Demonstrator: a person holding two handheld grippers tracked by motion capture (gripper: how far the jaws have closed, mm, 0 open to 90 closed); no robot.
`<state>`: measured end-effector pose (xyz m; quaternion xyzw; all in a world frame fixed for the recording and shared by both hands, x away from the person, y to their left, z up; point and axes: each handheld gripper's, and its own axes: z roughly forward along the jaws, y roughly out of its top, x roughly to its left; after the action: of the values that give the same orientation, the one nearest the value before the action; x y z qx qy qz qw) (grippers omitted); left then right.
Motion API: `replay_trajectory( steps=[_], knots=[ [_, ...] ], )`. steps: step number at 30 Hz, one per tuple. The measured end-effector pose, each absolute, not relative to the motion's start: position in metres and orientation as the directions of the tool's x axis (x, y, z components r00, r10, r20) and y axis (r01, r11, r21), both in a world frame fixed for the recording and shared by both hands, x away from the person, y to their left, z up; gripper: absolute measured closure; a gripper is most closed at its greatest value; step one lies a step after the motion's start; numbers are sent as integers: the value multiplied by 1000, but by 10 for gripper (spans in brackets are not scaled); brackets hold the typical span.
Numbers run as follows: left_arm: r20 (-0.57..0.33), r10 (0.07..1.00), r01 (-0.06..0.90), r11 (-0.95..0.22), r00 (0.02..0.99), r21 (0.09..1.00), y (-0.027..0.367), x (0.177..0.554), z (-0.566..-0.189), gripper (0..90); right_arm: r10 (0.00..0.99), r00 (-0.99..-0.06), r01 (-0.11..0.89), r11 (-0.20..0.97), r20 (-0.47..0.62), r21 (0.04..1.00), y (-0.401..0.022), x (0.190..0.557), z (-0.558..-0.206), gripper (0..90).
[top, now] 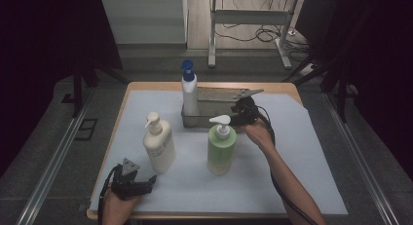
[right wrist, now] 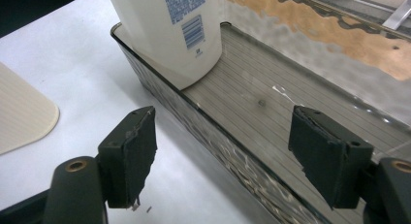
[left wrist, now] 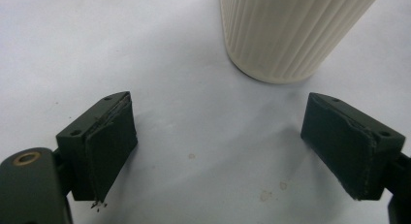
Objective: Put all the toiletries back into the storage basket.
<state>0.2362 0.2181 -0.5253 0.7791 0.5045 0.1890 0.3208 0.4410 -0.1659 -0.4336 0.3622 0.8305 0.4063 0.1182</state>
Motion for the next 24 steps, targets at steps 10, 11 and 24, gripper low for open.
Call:
replay_trajectory(
  steps=[10,11,24],
  knots=[
    [-27,907,664,-288,421,690,218,236,-525,122,695,-718,481,444,49,756,-183,424,-431,245],
    [-28,907,665,-287,420,690,218,236,-525,122,696,-716,481,444,47,756,-185,423,-431,243],
    [-26,907,664,-289,421,689,218,236,-525,123,708,-705,488,450,34,748,-213,396,-438,174]
  ],
)
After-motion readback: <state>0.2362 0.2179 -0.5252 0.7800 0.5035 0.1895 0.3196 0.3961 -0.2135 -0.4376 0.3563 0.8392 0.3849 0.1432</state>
